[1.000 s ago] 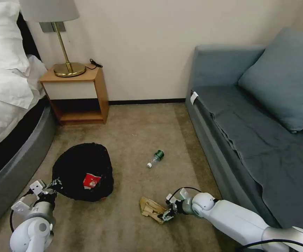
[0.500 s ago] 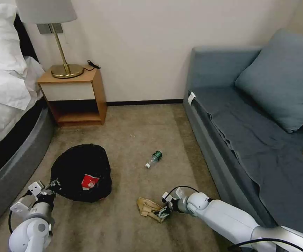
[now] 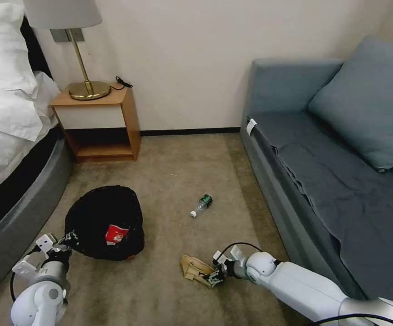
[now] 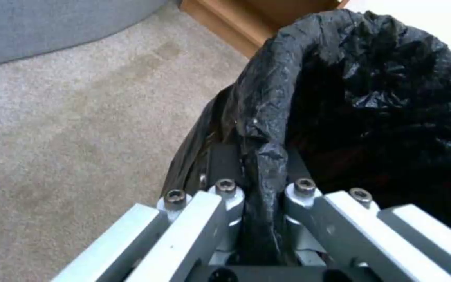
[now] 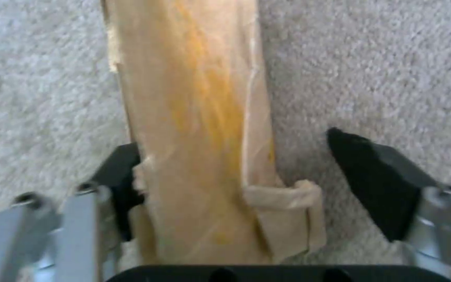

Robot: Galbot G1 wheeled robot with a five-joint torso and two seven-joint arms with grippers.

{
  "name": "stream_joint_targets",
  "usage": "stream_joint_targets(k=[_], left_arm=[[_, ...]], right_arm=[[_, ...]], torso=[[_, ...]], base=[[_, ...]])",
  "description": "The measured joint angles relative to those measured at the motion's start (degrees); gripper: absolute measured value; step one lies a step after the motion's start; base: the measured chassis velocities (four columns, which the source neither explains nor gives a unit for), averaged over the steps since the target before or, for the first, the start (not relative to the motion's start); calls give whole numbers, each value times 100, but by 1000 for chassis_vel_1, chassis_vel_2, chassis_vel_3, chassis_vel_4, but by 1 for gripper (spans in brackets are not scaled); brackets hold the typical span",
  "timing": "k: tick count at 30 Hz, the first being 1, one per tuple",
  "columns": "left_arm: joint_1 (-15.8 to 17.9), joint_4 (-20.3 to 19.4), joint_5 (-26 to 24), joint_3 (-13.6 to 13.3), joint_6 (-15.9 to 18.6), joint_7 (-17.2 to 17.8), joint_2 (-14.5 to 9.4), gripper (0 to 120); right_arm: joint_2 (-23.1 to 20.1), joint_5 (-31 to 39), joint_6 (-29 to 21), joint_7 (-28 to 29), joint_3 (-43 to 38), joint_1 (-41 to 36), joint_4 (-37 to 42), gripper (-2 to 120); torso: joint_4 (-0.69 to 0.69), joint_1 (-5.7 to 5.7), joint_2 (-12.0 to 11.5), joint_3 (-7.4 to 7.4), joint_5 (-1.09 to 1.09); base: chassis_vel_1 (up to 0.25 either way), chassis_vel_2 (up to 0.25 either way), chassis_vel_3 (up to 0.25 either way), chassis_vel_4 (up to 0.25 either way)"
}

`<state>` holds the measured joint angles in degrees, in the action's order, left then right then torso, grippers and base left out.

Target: Pick up the trash bin, then pick up the garbage on the floor and place it into the trash bin.

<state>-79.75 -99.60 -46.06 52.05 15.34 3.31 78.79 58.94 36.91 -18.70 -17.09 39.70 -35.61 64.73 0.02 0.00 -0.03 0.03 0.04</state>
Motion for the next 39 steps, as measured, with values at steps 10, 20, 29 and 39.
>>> stream_joint_targets(k=[10,20,29,39], left_arm=[[11,-30,38,-35,14,8,42,4],[9,-35,35,-13,20,8,25,4],[34,-35,36,-73,60,10,-13,4],[132,-60,69,-478,187,37,-111,4]], right_arm=[[-2,-24,26,106,-11,-9,120,39],[-32,-22,82,141,-51,36,145,3],[-106,-25,142,256,-513,6,325,0],[-283,-64,183,434,-1414,201,1054,0]], torso=[[-1,1,1,-2,-2],[-1,0,2,-3,-4],[-1,0,2,-3,-4],[-2,0,3,-3,-5]], base=[[0,0,0,0],[0,0,0,0],[0,0,0,0],[0,0,0,0]])
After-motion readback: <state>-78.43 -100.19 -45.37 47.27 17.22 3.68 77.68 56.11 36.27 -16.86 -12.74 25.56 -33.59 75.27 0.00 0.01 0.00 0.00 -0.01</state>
